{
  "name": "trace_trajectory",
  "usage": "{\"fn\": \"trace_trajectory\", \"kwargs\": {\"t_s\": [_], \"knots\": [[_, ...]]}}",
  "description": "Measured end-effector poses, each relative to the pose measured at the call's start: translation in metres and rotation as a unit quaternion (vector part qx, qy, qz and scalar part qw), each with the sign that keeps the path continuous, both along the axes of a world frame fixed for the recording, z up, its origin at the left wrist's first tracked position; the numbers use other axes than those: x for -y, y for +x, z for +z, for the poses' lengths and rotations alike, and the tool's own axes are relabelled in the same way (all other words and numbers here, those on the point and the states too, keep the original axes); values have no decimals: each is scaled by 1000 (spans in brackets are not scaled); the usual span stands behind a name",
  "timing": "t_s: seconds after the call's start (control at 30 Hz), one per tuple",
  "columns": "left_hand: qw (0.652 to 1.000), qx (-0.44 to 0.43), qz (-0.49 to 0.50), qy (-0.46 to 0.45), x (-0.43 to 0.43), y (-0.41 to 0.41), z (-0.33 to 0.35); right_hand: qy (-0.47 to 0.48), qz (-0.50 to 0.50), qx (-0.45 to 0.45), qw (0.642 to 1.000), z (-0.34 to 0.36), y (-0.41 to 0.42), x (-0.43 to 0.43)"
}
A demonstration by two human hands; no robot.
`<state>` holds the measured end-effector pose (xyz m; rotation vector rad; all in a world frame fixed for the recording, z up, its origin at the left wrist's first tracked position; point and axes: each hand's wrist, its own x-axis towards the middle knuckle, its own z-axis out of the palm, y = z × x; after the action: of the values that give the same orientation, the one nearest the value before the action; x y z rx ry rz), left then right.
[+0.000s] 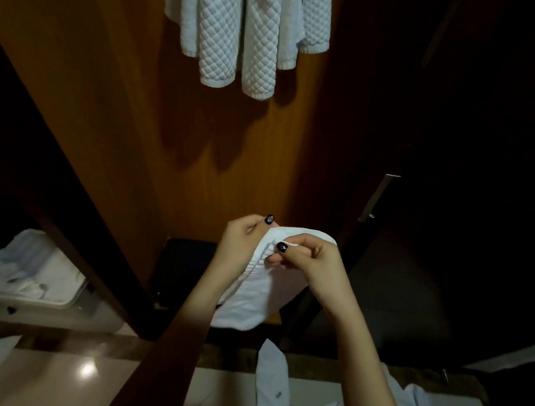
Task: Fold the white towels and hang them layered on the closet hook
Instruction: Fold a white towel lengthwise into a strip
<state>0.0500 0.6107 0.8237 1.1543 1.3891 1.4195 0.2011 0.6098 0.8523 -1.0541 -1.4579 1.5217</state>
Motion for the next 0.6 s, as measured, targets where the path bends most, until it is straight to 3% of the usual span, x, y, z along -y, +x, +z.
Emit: {"fn": "trace_trajectory", "kwargs": {"t_s": [0.2, 0.6], "knots": [[989, 104, -102, -2, 14, -10, 7, 30, -38, 21, 999, 2, -1, -3], [986, 154, -60, 6, 16, -4, 5, 62, -48, -10, 997, 7, -8, -7]]}}
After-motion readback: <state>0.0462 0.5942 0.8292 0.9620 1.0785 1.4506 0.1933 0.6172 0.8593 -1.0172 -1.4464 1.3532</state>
